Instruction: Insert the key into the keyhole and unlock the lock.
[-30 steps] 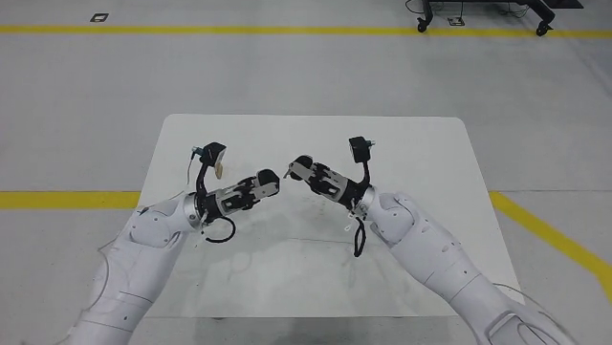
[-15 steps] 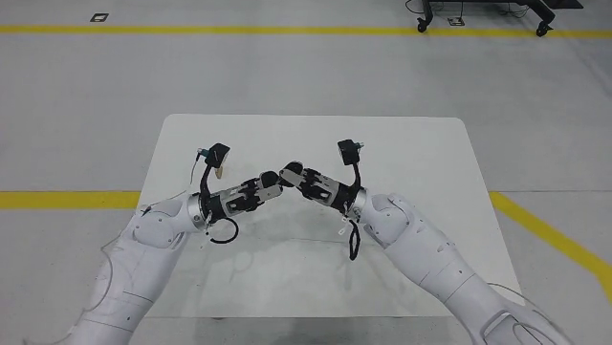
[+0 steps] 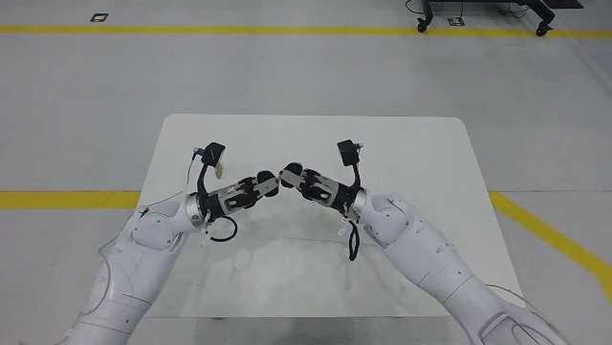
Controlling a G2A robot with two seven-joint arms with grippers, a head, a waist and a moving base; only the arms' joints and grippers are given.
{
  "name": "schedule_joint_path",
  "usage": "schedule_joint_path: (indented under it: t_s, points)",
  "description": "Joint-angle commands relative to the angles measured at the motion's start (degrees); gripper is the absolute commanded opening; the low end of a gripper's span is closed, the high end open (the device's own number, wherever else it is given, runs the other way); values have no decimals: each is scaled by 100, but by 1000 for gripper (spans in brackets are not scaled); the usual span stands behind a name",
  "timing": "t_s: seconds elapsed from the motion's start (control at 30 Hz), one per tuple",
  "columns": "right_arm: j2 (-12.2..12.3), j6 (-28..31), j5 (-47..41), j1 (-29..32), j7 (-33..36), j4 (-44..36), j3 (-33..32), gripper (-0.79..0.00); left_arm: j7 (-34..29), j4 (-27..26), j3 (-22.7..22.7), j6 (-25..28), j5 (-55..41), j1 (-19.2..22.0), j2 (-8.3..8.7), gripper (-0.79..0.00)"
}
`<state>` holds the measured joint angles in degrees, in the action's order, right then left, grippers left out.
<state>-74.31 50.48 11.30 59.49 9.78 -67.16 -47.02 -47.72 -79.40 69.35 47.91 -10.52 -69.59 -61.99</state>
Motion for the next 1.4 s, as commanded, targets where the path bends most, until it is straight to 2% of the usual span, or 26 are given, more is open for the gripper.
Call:
schedule_joint_path:
  t_s: [0.0,0.23,0.53,0.6,0.63,0.67,0.77,0.83,1.0,1.17,1.2,1.23,1.33,1.37]
  points:
    - [-1,-1,15,22,13,-17,-28,0,64,3,1,-29,20,-3,2,-785]
    - [2,6,35,50,-9,-53,-91,0,280,36,87,-70,-376,-51,17,-785]
    - [2,6,35,50,-9,-53,-91,0,280,36,87,-70,-376,-51,17,-785]
    - [9,-225,365,24,100,-67,-81,0,312,-134,75,-155,235,-43,26,-785]
    - [19,-469,725,-8,45,-86,-134,0,360,-251,17,-126,188,-111,17,-785]
    - [26,-475,929,38,29,-150,-131,0,345,-301,7,-127,156,-144,21,-785]
    - [161,-118,1430,-125,950,-27,-255,0,25,-409,47,-95,225,-196,69,-785]
    - [284,62,1729,-136,1569,-123,-393,0,-475,-444,47,-212,218,-182,122,-785]
    - [554,163,1227,111,2539,-649,-876,0,-1043,-513,76,-295,217,-124,199,-785]
    - [698,-65,715,215,3291,-1018,-1040,0,-1264,-625,-92,-399,486,-94,244,-785]
    - [710,-102,610,217,3380,-1049,-1031,-12,-1250,-619,-112,-385,559,-92,250,-785]
    - [718,-130,530,213,3454,-1078,-1014,-139,-1234,-608,-134,-369,624,-91,253,-785]
    - [726,-219,359,177,3563,-1091,-952,-394,-1104,-601,-189,-362,794,-80,253,-785]
    - [725,-249,311,160,3582,-1081,-924,-403,-1071,-602,-212,-357,806,-79,252,-785]
